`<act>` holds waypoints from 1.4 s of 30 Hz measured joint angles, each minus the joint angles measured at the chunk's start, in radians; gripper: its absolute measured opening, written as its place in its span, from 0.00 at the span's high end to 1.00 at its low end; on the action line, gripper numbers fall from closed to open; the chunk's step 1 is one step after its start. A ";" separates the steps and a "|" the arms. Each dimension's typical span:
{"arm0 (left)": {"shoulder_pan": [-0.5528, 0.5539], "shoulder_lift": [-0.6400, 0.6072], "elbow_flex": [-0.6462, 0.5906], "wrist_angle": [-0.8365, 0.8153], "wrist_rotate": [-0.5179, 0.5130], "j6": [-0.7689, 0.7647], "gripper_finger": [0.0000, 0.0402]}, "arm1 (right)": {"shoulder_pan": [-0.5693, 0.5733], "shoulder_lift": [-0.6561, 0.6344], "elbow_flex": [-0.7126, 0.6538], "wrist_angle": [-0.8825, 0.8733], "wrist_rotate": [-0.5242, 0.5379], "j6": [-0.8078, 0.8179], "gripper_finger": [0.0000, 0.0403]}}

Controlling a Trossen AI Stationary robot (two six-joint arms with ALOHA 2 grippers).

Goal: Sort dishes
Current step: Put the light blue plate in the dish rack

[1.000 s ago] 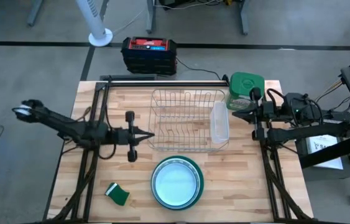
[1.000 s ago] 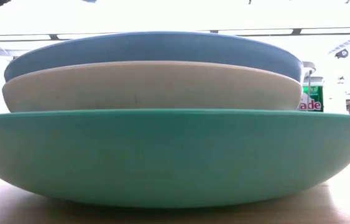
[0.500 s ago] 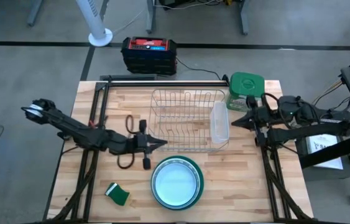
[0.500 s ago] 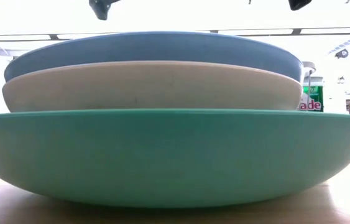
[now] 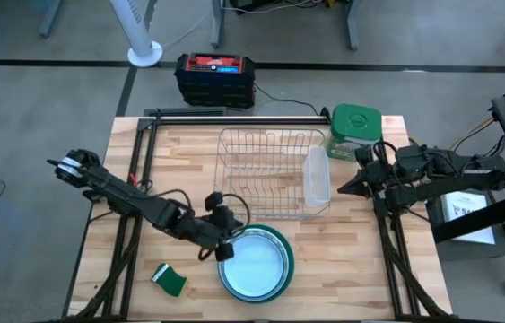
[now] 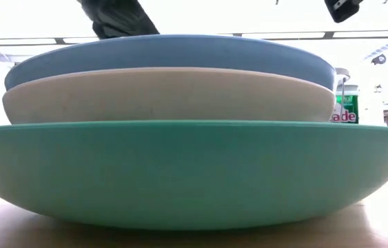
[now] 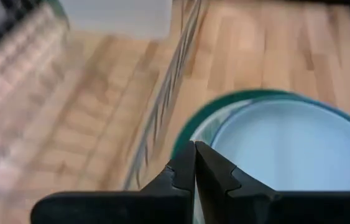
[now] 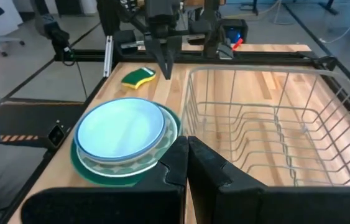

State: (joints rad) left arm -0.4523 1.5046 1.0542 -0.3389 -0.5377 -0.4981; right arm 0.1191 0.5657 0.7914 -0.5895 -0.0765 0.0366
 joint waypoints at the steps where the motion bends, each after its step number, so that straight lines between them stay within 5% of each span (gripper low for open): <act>1: -0.006 0.010 0.008 -0.045 0.002 -0.055 1.00 | 0.002 -0.003 0.000 -0.010 0.000 0.004 1.00; 7: -0.042 0.069 0.015 -0.185 0.074 -0.293 1.00 | 0.003 -0.001 0.000 -0.051 0.005 0.015 1.00; 15: -0.051 0.131 0.015 -0.161 0.320 -0.524 1.00 | 0.003 -0.001 0.000 -0.121 0.008 0.022 1.00; 42: -0.015 0.130 0.015 -0.137 0.285 -0.855 1.00 | 0.003 -0.001 -0.010 -0.185 0.009 0.007 1.00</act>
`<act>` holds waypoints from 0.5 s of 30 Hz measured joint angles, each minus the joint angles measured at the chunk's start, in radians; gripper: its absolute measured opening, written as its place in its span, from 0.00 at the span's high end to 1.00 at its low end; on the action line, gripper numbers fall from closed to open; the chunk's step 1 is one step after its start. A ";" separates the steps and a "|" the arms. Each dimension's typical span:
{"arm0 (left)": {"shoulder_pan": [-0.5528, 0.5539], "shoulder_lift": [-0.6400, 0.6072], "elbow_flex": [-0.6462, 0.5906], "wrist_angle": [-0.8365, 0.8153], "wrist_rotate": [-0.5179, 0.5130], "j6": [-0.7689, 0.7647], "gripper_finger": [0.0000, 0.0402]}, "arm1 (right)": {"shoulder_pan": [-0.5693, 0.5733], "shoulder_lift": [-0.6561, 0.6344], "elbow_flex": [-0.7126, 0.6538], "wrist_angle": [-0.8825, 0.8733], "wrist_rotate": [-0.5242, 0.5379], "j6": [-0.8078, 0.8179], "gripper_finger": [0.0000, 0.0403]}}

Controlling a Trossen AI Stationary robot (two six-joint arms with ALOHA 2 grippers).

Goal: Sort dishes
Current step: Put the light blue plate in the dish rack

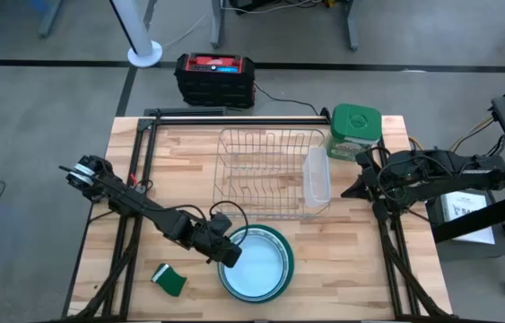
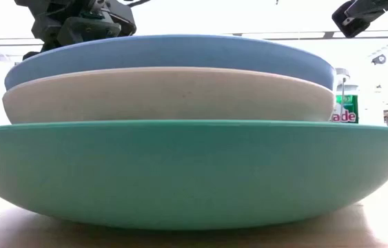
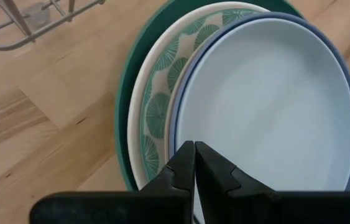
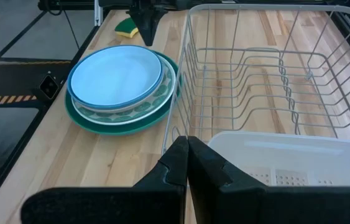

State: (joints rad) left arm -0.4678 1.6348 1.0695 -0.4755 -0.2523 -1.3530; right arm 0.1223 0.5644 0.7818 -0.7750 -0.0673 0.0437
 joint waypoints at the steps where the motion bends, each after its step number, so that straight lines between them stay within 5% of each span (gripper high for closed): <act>1: 0.000 0.000 0.000 0.000 0.000 0.000 1.00 | 0.000 0.000 0.000 0.000 0.000 0.000 1.00; 15: 0.001 0.000 0.000 -0.049 0.000 0.005 0.77 | 0.000 0.002 0.000 0.000 0.000 0.008 1.00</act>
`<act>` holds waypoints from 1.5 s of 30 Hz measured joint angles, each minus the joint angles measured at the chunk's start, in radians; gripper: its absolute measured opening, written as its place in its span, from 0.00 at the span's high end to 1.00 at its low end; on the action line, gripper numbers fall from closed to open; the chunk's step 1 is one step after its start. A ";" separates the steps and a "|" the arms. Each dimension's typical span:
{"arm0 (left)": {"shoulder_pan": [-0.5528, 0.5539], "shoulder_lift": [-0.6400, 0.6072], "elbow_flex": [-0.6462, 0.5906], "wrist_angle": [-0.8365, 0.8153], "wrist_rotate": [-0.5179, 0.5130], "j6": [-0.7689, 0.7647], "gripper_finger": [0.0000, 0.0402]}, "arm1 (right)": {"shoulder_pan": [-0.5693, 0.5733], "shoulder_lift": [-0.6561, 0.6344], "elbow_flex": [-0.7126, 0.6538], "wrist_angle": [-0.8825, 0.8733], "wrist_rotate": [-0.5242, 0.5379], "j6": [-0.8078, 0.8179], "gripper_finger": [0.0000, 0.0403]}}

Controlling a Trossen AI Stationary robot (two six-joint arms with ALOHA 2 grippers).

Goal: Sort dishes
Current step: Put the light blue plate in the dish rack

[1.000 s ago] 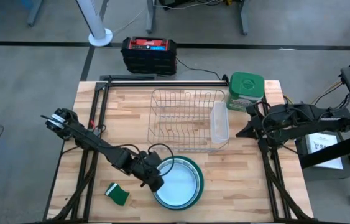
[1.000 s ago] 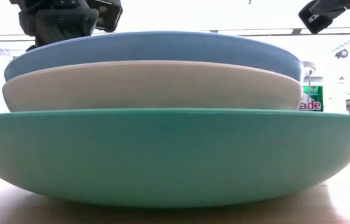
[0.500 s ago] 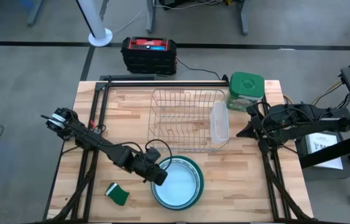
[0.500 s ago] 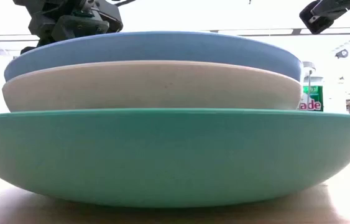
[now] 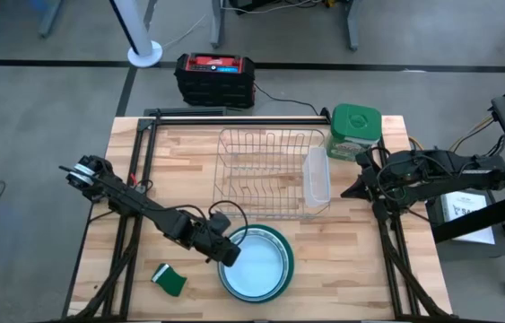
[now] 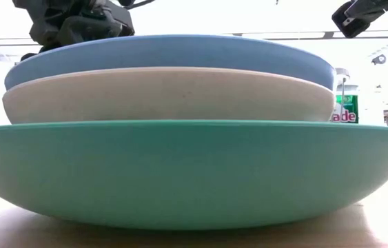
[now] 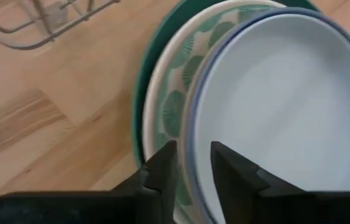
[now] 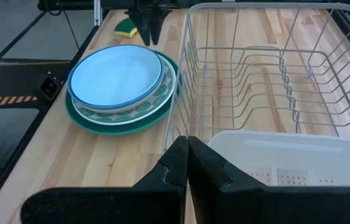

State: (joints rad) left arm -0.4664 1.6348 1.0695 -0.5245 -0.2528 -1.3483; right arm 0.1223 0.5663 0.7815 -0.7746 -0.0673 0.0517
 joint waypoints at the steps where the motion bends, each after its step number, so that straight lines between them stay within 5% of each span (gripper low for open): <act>1: 0.000 0.000 0.000 -0.008 -0.003 0.000 0.75 | 0.000 0.000 0.000 0.000 0.000 0.000 1.00; 16: 0.000 0.008 0.000 0.099 -0.065 0.187 0.60 | 0.000 0.000 0.000 0.000 0.000 0.001 1.00; 36: -0.001 0.141 0.003 0.102 -0.075 0.210 0.61 | 0.000 0.000 0.000 0.002 0.000 0.008 1.00; 45: -0.001 0.148 0.141 -0.155 -0.102 0.206 0.62 | 0.000 0.000 0.000 0.003 0.000 0.021 1.00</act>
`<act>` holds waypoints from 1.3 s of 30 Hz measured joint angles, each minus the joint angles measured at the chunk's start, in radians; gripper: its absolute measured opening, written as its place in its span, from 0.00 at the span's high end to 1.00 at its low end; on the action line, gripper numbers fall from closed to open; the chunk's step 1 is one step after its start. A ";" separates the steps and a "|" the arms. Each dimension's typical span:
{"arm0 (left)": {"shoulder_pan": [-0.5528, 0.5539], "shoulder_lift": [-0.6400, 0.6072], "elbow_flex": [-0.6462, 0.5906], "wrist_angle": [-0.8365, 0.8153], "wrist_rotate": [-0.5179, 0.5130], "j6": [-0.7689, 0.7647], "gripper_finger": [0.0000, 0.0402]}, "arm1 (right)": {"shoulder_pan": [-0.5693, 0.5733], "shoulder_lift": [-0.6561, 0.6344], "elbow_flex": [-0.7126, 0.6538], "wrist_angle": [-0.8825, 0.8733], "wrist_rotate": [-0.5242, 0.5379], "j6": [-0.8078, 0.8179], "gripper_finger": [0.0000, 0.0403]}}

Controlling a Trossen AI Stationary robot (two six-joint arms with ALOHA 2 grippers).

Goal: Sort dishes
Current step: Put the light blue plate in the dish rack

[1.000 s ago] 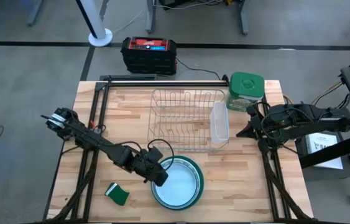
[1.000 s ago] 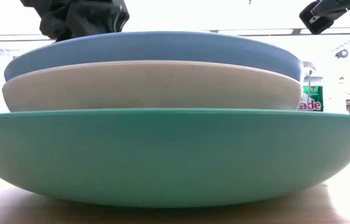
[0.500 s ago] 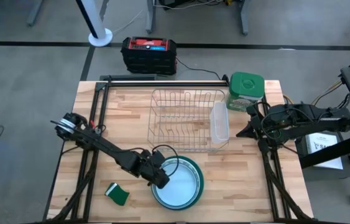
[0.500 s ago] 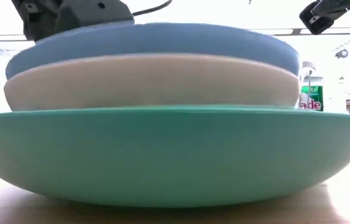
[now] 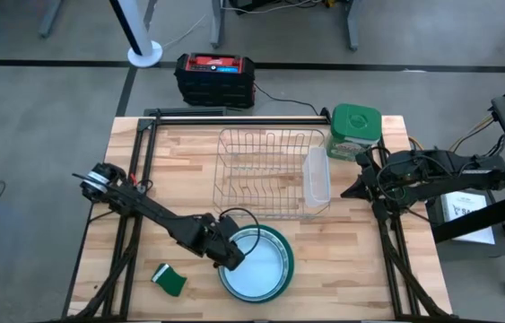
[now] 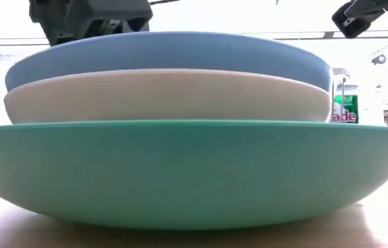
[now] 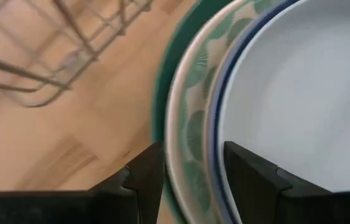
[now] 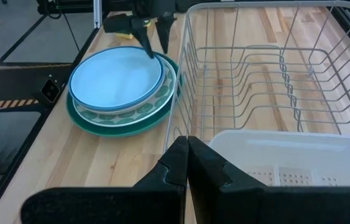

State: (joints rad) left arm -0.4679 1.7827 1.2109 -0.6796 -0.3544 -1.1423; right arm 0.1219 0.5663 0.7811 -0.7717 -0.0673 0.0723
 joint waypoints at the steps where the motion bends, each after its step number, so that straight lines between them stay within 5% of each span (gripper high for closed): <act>1: 0.000 0.002 0.021 -0.029 -0.008 0.000 0.62 | 0.000 0.000 0.000 0.000 0.000 0.000 1.00; 13: -0.016 0.005 0.098 -0.011 -0.024 0.207 0.62 | 0.000 0.000 0.000 -0.001 0.000 -0.003 1.00; 39: -0.015 0.005 -0.046 0.148 -0.024 0.059 0.60 | 0.000 0.000 0.000 -0.002 0.000 -0.003 1.00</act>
State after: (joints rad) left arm -0.4828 1.7874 1.1648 -0.5314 -0.3785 -1.0834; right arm 0.1223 0.5663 0.7811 -0.7734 -0.0669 0.0696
